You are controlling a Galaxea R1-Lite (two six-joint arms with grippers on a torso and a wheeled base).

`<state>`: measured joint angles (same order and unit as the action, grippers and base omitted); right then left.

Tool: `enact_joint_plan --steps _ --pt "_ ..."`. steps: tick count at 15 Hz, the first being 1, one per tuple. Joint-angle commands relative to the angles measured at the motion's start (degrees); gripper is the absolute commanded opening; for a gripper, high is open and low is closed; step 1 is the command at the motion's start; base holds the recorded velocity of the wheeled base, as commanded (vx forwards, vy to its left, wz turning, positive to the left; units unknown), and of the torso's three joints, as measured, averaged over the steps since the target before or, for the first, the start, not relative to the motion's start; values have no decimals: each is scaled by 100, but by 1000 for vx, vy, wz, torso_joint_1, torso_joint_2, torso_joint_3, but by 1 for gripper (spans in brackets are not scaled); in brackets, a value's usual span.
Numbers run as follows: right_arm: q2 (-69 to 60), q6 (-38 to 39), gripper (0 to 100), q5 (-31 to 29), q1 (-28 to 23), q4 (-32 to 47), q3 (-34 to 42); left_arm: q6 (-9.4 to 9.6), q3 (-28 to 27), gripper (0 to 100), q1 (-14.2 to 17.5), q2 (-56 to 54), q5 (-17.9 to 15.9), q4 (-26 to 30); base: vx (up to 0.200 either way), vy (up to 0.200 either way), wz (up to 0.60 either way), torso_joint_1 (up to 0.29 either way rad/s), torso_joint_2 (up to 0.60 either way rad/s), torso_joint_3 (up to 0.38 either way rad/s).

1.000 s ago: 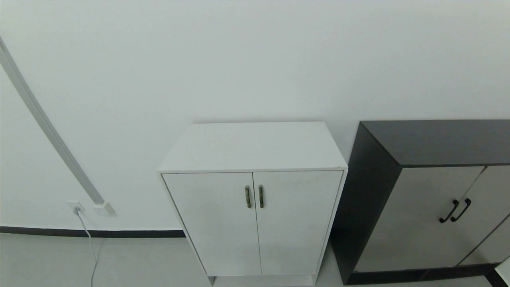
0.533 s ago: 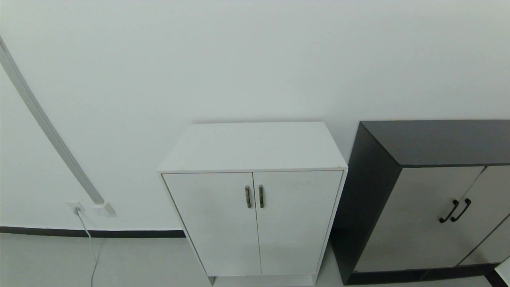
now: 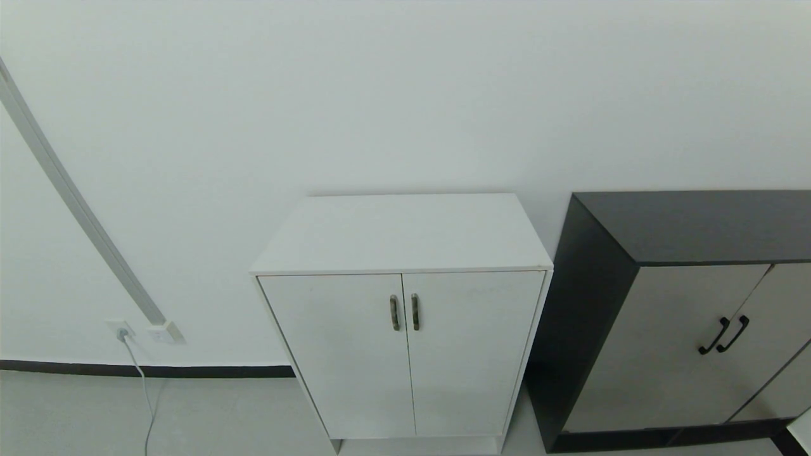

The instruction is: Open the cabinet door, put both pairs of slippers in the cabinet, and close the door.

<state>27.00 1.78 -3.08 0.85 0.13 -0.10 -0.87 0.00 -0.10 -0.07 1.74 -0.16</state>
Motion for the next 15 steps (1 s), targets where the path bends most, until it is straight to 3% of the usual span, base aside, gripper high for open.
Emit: enact_joint_plan --steps 1,8,10,15 --pt "-661 -2 0 1 -287 4 10 -1 0 0 1 7 1 -2 0 0 0 0 0 0" --pt "-2076 -2 0 1 -279 4 1 -1 0 0 1 7 1 -2 0 0 0 0 0 0" --pt "-2665 -2 0 1 -77 -5 10 -1 0 0 1 7 1 -2 0 0 0 0 0 0" --pt "-2700 305 0 -263 -77 -57 10 -1 0 0 1 7 1 -2 0 0 0 0 0 0"
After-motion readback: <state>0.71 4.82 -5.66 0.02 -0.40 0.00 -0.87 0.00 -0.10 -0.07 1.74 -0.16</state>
